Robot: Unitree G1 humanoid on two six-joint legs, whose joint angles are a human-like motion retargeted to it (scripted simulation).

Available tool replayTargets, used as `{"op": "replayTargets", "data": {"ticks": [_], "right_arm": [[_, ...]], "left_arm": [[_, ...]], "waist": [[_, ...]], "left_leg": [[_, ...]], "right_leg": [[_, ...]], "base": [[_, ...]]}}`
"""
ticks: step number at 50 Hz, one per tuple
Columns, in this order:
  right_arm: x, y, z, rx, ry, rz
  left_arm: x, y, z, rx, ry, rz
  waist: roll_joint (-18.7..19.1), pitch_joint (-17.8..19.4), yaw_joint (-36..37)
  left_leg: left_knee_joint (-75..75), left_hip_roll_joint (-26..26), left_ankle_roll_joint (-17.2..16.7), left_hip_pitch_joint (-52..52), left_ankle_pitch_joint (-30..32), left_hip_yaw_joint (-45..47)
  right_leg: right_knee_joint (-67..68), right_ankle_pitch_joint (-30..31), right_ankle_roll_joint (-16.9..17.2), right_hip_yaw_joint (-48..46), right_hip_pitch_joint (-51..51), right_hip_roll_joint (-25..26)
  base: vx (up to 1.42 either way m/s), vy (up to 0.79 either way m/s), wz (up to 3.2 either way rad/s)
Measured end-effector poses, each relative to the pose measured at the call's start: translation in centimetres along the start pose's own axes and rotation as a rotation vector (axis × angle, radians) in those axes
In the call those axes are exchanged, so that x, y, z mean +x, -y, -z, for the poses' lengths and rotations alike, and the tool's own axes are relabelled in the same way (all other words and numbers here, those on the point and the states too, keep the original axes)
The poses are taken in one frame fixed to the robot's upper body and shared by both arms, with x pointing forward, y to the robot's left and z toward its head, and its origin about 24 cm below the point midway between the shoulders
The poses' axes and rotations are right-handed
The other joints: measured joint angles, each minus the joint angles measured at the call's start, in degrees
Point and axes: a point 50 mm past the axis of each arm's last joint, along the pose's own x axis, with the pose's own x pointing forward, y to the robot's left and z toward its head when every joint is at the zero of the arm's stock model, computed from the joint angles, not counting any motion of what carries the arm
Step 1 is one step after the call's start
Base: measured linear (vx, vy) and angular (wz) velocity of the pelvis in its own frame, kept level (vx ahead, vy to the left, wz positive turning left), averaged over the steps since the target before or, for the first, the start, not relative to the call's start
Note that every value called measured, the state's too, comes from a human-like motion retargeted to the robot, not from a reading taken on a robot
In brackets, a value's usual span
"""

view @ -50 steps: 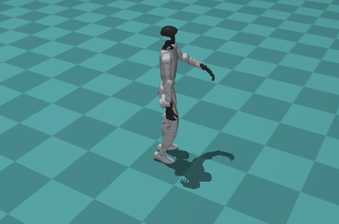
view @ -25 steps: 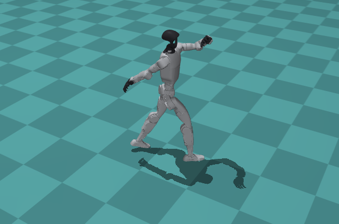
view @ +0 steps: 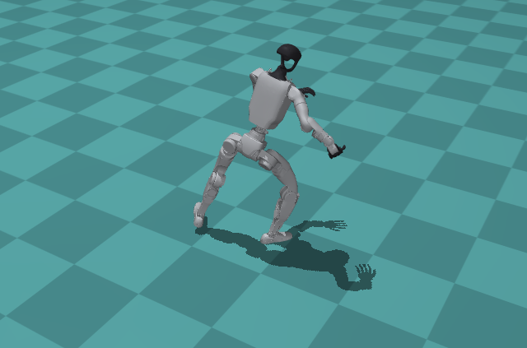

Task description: Kungfu

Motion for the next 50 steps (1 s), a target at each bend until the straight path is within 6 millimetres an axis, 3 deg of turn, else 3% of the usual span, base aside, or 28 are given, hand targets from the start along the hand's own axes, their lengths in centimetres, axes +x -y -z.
{"op": "replayTargets", "data": {"ticks": [2,3,5,7,10,13,17,20,23,28,33,35,40,41,46,50], "right_arm": [[3.8,-3.1,-2.5,-0.107,0.013,-0.177],[5.8,-4.7,-3.0,-0.145,0.014,-0.267],[11.3,-8.8,-2.3,-0.16,-0.026,-0.471],[16.5,-13.1,0.8,-0.095,-0.152,-0.663],[20.7,-18.7,6.9,0.013,-0.421,-0.867],[21.3,-21.3,10.7,0.052,-0.617,-0.949],[20.7,-22.6,14.6,0.097,-0.714,-1.007],[20.1,-22.6,16.5,0.175,-0.743,-0.999],[19.9,-22.2,17.0,0.214,-0.736,-0.954],[21.0,-21.4,14.8,0.06,-0.643,-0.886],[22.1,-21.5,11.3,-0.231,-0.48,-0.859],[22.3,-21.8,10.2,-0.321,-0.415,-0.866],[22.4,-23.1,8.7,-0.422,-0.356,-0.92],[22.4,-23.6,8.5,-0.434,-0.346,-0.941],[22.6,-26.9,7.7,-0.53,-0.243,-1.046],[22.7,-30.0,7.0,-0.619,-0.118,-1.117]], "left_arm": [[-3.0,2.9,-1.1,-0.044,-0.099,0.06],[-5.0,4.4,-1.8,-0.063,-0.168,0.095],[-10.0,7.0,-3.4,-0.077,-0.335,0.187],[-15.1,9.1,-5.6,-0.114,-0.524,0.298],[-20.8,10.7,-8.8,-0.21,-0.809,0.433],[-22.9,10.8,-10.2,-0.297,-0.935,0.463],[-23.9,9.7,-10.0,-0.256,-0.946,0.41],[-24.5,9.1,-9.9,-0.186,-0.942,0.417],[-24.7,9.2,-10.3,-0.188,-0.954,0.439],[-24.6,9.5,-10.7,-0.215,-0.996,0.451],[-26.5,9.1,-11.0,-0.238,-1.146,0.465],[-27.8,8.6,-11.1,-0.248,-1.224,0.459],[-32.0,7.2,-12.4,-0.296,-1.458,0.459],[-32.9,6.9,-12.8,-0.314,-1.499,0.475],[-38.0,4.0,-13.8,-0.342,-1.683,0.56],[-40.9,0.8,-12.6,-0.261,-1.788,0.525]], "waist": [[1.06,1.96,2.43],[2.0,2.86,4.35],[3.06,3.62,7.82],[4.67,5.13,10.75],[7.85,8.01,12.67],[9.53,10.41,12.21],[10.92,11.85,11.48],[11.07,11.81,10.68],[10.21,11.24,10.59],[8.63,10.49,11.25],[7.84,9.49,12.5],[7.59,9.1,14.48],[5.95,6.27,17.96],[5.51,5.67,18.95],[3.25,3.15,23.45],[1.22,0.85,26.28]], "left_leg": [[-1.49,-0.67,3.54,-1.92,4.54,0.82],[-1.33,-0.95,2.34,-3.59,5.8,-5.87],[-1.43,-0.04,-0.46,-4.98,7.14,-8.19],[-3.46,0.94,-4.18,-4.74,9.59,-6.86],[-6.09,2.62,-12.21,-4.45,12.72,-2.1],[-7.46,-2.14,-12.25,-8.54,15.52,-1.91],[-8.45,-5.16,-12.25,-10.86,17.1,-2.26],[-8.7,-5.81,-12.25,-11.84,17.65,-1.1],[-8.21,-6.1,-12.25,-11.74,17.66,-1.54],[-6.03,-4.84,-12.25,-11.09,17.13,-2.28],[-1.34,0.02,-12.25,-11.54,17.85,0.43],[2.2,3.81,-12.19,-11.85,18.05,2.75],[9.3,6.24,-4.58,-13.72,15.58,11.02],[10.24,6.32,-4.36,-13.87,14.71,10.83],[14.69,5.15,-3.12,-13.75,7.92,8.6],[18.72,3.54,-0.8,-15.25,3.29,6.22]], "right_leg": [[1.64,-1.66,0.03,-1.09,-1.05,-1.41],[2.46,-2.63,-0.17,-1.39,-1.45,-1.07],[4.0,-4.44,-0.63,-1.25,-3.6,-0.16],[6.09,-6.3,-1.07,-1.81,-4.71,0.29],[9.54,-8.43,-1.51,-3.88,-5.27,-1.35],[10.51,-6.14,-0.57,-2.87,-8.41,-6.84],[11.93,-5.94,0.56,-2.1,-9.69,-10.47],[12.19,-5.88,1.12,-2.69,-8.98,-12.15],[11.59,-4.92,1.35,-3.24,-7.82,-12.97],[8.78,-2.78,1.6,-3.9,-4.93,-11.49],[3.44,-0.71,2.02,-7.42,1.72,-7.31],[0.11,0.23,1.97,-9.39,5.6,-4.12],[-9.44,6.14,3.34,-13.21,13.19,-2.11],[-11.14,7.3,3.63,-13.52,14.52,-1.67],[-20.33,13.46,5.18,-13.93,21.6,0.44],[-29.75,17.64,6.7,-15.51,28.42,2.1]], "base": [[-0.28,-0.08,1.37],[-0.14,0.0,0.61],[-0.02,0.0,0.1],[-0.08,0.1,-0.05],[-0.12,0.15,0.52],[-0.27,0.33,1.28],[0.01,0.14,0.92],[0.05,0.09,0.57],[0.15,0.03,0.09],[0.23,0.01,-0.28],[0.31,-0.01,-0.26],[0.4,-0.01,-0.38],[0.44,0.29,0.21],[0.53,0.41,0.18],[0.57,0.51,0.09],[0.61,0.7,0.37]]}}
